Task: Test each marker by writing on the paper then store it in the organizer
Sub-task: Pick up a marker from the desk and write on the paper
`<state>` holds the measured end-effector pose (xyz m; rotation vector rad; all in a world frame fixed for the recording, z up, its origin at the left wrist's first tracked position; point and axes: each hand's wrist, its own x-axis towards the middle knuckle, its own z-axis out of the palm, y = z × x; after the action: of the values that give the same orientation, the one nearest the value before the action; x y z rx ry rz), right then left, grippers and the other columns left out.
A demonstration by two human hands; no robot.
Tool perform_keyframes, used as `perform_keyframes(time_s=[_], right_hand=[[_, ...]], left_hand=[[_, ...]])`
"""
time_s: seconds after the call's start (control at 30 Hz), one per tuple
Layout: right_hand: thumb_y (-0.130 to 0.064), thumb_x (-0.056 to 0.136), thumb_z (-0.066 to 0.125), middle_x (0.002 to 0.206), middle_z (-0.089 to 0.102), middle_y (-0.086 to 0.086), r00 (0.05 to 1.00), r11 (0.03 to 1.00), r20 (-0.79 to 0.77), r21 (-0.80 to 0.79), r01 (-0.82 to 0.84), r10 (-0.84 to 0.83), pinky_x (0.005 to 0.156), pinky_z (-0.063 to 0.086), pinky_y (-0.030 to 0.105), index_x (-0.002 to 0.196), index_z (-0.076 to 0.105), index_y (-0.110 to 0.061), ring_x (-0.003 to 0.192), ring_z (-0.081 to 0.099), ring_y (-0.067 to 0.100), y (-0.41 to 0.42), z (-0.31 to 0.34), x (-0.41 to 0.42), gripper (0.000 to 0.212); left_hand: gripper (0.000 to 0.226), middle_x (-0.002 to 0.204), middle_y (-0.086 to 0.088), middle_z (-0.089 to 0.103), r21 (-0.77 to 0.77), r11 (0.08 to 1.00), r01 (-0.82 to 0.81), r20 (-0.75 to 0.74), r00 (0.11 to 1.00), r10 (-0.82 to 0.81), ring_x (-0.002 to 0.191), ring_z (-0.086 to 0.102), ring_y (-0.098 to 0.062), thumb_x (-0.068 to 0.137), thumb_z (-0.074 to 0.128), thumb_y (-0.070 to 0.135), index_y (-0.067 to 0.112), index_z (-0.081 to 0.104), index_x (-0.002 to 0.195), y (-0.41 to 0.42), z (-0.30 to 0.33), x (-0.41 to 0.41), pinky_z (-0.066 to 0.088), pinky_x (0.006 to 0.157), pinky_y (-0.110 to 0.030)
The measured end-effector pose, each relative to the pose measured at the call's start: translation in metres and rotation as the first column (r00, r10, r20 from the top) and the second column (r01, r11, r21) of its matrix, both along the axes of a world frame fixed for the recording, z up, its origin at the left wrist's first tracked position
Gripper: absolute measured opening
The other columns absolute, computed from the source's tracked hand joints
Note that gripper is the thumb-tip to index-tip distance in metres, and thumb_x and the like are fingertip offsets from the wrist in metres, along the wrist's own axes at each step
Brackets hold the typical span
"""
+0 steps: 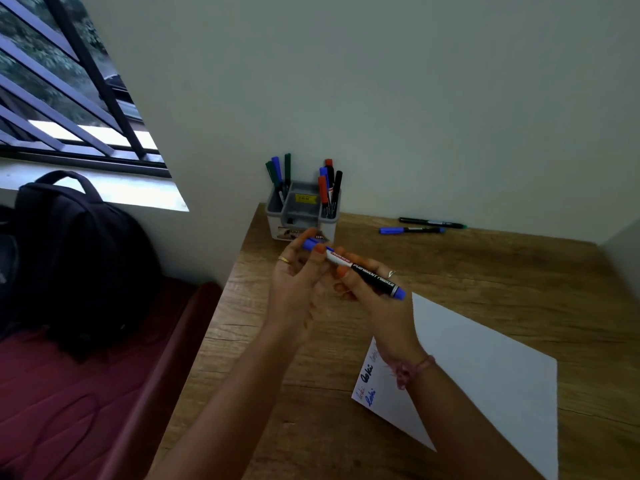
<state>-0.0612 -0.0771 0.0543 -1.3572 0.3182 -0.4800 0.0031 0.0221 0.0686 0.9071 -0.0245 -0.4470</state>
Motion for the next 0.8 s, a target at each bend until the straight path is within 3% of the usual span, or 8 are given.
perform_keyframes(time_s=[0.1,0.2,0.27,0.37,0.5,0.6,0.7,0.8], right_hand=[[-0.024,0.080,0.070,0.112,0.065,-0.008,0.970,0.925,-0.230,-0.344,-0.160,0.082,0.080,0.051,0.018,0.123,0.054,-0.025,0.095,0.064,0.002,-0.029,-0.027,0.000,0.046],[-0.041,0.087,0.060,0.124,0.059,-0.002,0.925,0.645,-0.362,-0.736,-0.206,-0.118,0.098,0.044,0.035,0.130,0.050,-0.025,0.113,0.055,0.012,-0.063,-0.065,-0.010,0.048],[-0.039,0.090,0.054,0.133,0.054,0.003,0.900,0.568,-0.395,-0.791,-0.229,-0.186,0.103,0.040,0.043,0.130,0.052,-0.017,0.122,0.050,0.019,-0.076,-0.085,-0.019,0.045],[-0.041,0.091,0.043,0.136,0.052,0.004,0.893,0.477,-0.396,-0.840,-0.258,-0.213,0.107,0.037,0.041,0.126,0.057,-0.013,0.127,0.047,0.020,-0.083,-0.100,-0.023,0.047],[-0.046,0.088,0.035,0.134,0.054,0.004,0.904,0.481,-0.374,-0.844,-0.238,-0.207,0.108,0.032,0.032,0.124,0.059,-0.013,0.126,0.046,0.015,-0.082,-0.101,-0.021,0.054],[-0.044,0.088,0.036,0.136,0.052,0.003,0.911,0.478,-0.361,-0.847,-0.231,-0.201,0.107,0.026,0.026,0.126,0.057,-0.014,0.126,0.042,0.011,-0.082,-0.102,-0.019,0.053],[-0.046,0.087,0.033,0.136,0.052,0.003,0.917,0.476,-0.345,-0.853,-0.215,-0.202,0.106,0.026,0.026,0.126,0.057,-0.014,0.126,0.038,0.008,-0.082,-0.104,-0.018,0.055],[-0.047,0.086,0.034,0.135,0.052,0.002,0.917,0.503,-0.351,-0.837,-0.216,-0.190,0.105,0.023,0.023,0.126,0.057,-0.014,0.125,0.036,0.006,-0.082,-0.103,-0.017,0.056]], left_hand=[[0.035,0.094,-0.004,0.071,0.115,0.978,-0.174,0.166,0.974,0.154,0.093,0.068,-0.018,0.081,0.061,0.011,0.017,0.056,0.115,0.013,0.007,0.036,0.057,0.074,-0.027],[0.032,0.098,-0.008,0.066,0.119,0.901,-0.417,0.332,0.872,0.360,0.093,0.068,-0.018,0.087,0.060,0.004,0.014,0.054,0.117,0.031,0.017,0.089,0.056,0.080,-0.031],[0.032,0.099,-0.009,0.063,0.117,0.852,-0.511,0.414,0.805,0.426,0.095,0.067,-0.020,0.088,0.059,0.002,0.011,0.054,0.118,0.035,0.021,0.119,0.055,0.084,-0.036],[0.031,0.106,-0.016,0.059,0.147,0.802,-0.579,0.513,0.738,0.439,0.097,0.066,-0.024,0.088,0.059,0.002,0.011,0.056,0.118,0.028,0.020,0.149,0.055,0.087,-0.042],[0.030,0.105,-0.007,0.061,0.237,0.742,-0.627,0.598,0.696,0.397,0.095,0.067,-0.022,0.088,0.059,0.006,0.016,0.060,0.116,0.014,0.006,0.175,0.054,0.087,-0.044],[0.030,0.112,-0.012,0.063,0.356,0.711,-0.607,0.646,0.710,0.283,0.099,0.065,-0.023,0.089,0.059,0.008,0.016,0.060,0.118,0.005,-0.008,0.185,0.054,0.088,-0.042],[0.034,0.119,-0.010,0.062,0.469,0.678,-0.565,0.661,0.734,0.155,0.104,0.062,-0.017,0.090,0.058,0.009,0.014,0.059,0.123,-0.005,-0.021,0.192,0.053,0.090,-0.033],[0.040,0.125,-0.007,0.059,0.556,0.650,-0.518,0.634,0.770,0.071,0.104,0.056,-0.006,0.091,0.056,0.010,0.013,0.053,0.130,-0.010,-0.033,0.195,0.044,0.088,-0.006]])
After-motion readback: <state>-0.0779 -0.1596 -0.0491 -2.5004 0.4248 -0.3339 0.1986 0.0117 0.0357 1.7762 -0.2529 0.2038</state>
